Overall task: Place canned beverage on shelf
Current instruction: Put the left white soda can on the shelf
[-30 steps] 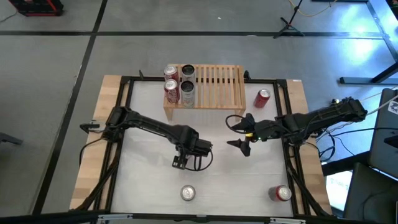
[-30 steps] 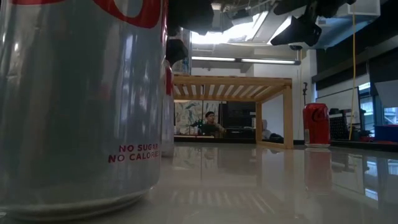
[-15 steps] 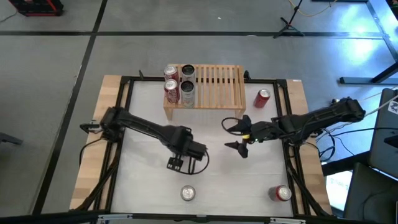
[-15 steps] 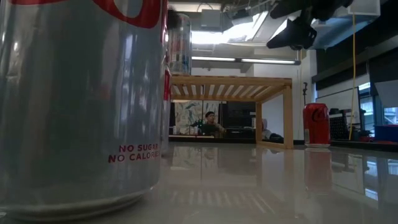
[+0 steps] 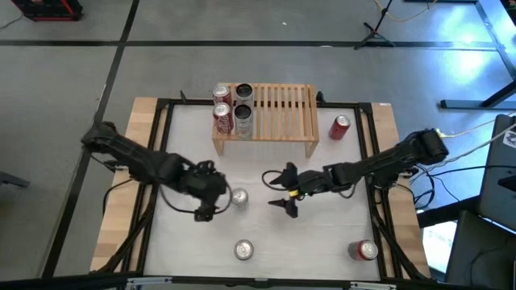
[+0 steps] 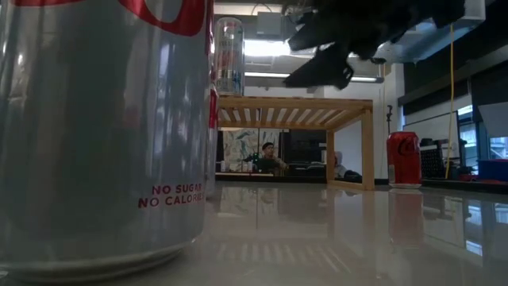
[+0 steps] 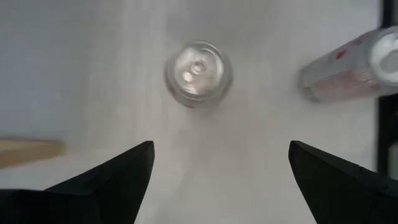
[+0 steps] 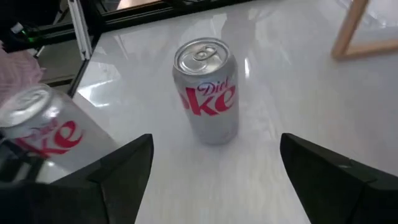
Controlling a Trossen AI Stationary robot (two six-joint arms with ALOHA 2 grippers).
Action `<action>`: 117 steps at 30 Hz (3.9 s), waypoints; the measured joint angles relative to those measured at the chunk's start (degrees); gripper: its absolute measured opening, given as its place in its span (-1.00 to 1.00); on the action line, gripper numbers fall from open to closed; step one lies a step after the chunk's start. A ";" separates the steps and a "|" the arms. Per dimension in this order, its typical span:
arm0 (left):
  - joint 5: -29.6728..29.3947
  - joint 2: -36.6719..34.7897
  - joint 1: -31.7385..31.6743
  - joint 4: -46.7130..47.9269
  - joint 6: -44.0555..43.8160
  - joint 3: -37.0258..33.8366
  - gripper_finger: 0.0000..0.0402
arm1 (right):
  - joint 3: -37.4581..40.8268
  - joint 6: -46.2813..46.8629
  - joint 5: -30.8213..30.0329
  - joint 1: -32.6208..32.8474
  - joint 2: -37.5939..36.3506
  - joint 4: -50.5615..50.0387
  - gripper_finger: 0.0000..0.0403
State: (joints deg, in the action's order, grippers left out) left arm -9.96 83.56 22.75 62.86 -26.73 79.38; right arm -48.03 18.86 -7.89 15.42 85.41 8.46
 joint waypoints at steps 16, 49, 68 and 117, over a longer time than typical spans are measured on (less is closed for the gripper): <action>-2.05 -8.45 6.73 -8.71 -15.31 -12.14 0.80 | -0.47 -5.94 -1.63 -0.07 24.95 32.13 0.69; -2.29 -16.53 9.09 -9.57 -20.74 -9.91 0.80 | -22.00 -11.17 -2.98 -0.81 22.95 12.92 0.36; -20.88 -25.08 8.51 -10.13 -13.59 -9.87 0.80 | -35.85 -17.53 -4.07 -20.43 -6.32 -32.23 0.36; -26.62 -24.54 -0.72 -14.96 -9.61 -9.87 0.80 | -21.51 -20.59 17.58 -41.68 5.48 -8.12 0.68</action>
State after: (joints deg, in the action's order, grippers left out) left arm -36.58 59.02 22.02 47.90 -36.34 69.52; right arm -69.54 -1.73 9.69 -26.26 90.89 0.35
